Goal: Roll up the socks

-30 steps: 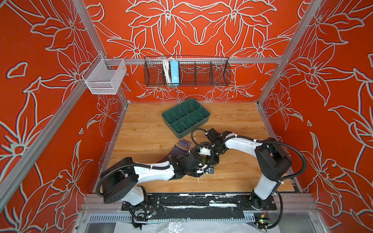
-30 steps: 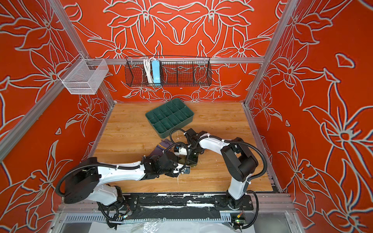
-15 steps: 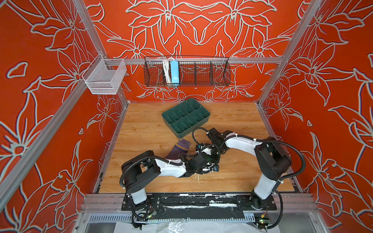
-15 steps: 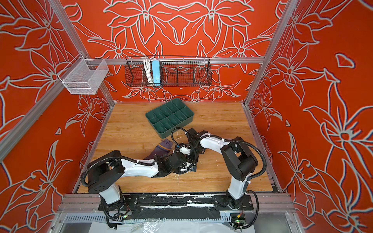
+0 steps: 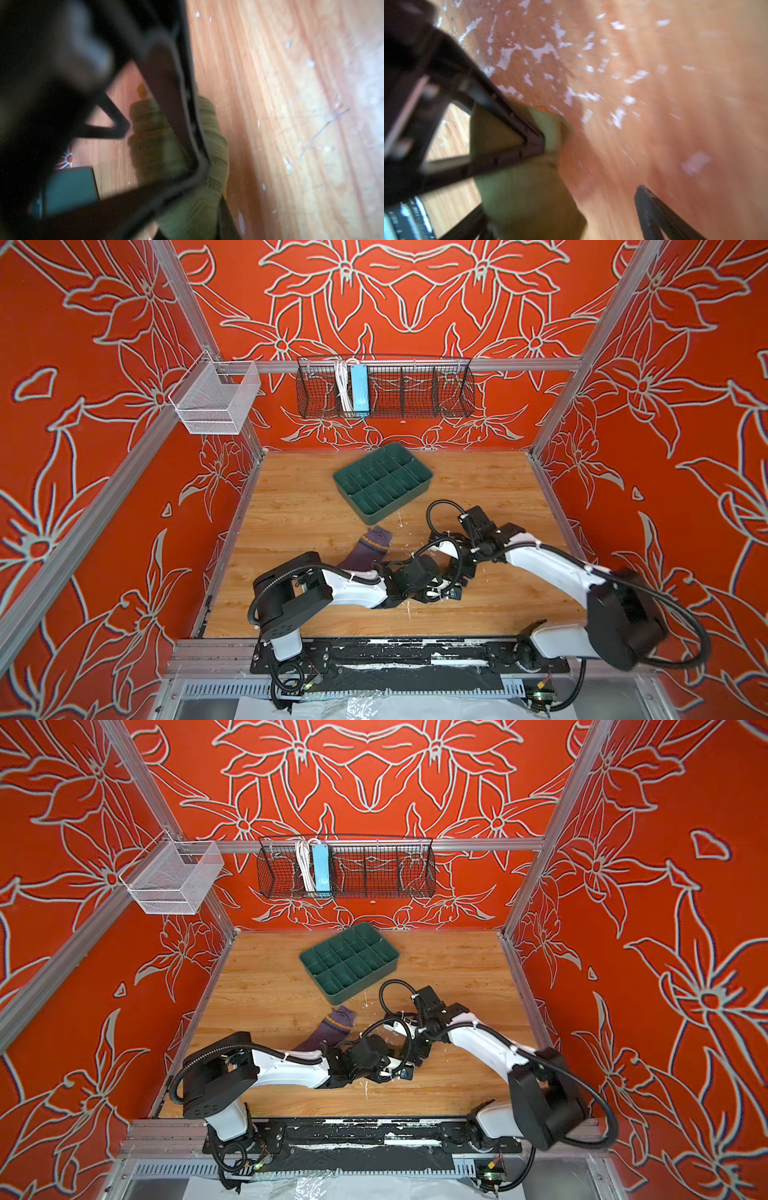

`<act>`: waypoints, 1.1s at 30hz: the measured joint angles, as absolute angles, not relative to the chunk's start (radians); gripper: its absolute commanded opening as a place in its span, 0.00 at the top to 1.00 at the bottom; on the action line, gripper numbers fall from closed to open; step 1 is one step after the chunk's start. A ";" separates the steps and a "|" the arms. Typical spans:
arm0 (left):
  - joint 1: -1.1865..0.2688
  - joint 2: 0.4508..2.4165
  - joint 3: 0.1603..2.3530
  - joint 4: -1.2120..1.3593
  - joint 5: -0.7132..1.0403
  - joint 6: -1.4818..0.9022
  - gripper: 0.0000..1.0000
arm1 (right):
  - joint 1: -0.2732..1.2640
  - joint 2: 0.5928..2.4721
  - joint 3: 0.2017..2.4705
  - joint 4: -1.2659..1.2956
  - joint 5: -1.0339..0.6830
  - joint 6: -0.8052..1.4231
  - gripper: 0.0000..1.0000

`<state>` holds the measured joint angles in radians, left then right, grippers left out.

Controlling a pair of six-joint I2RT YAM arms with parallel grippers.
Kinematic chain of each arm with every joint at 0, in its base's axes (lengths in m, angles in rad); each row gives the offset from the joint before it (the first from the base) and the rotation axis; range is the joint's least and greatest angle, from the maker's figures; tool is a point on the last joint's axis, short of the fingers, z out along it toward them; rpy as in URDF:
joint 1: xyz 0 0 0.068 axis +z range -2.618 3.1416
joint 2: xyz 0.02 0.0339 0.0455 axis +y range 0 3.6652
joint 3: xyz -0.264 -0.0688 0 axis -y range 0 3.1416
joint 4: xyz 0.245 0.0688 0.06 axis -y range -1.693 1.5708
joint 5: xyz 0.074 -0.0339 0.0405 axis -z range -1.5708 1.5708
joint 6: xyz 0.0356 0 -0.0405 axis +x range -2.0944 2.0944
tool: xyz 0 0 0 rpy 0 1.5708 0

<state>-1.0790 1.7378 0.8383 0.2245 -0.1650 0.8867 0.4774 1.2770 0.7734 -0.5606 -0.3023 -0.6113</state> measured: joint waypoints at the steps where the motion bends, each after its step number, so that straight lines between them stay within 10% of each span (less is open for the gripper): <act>1: -1.074 1.740 0.838 0.208 -0.184 0.855 1.00 | 0.469 1.214 0.748 -0.555 -0.287 -0.601 0.02; 19: -0.928 1.900 1.235 -0.381 -0.010 0.705 1.00 | 0.414 0.892 0.676 -0.476 0.107 -0.601 0.02; 33: -0.770 2.150 1.620 -0.766 0.403 0.538 1.00 | 0.524 0.567 0.612 -0.728 -0.105 -0.838 0.04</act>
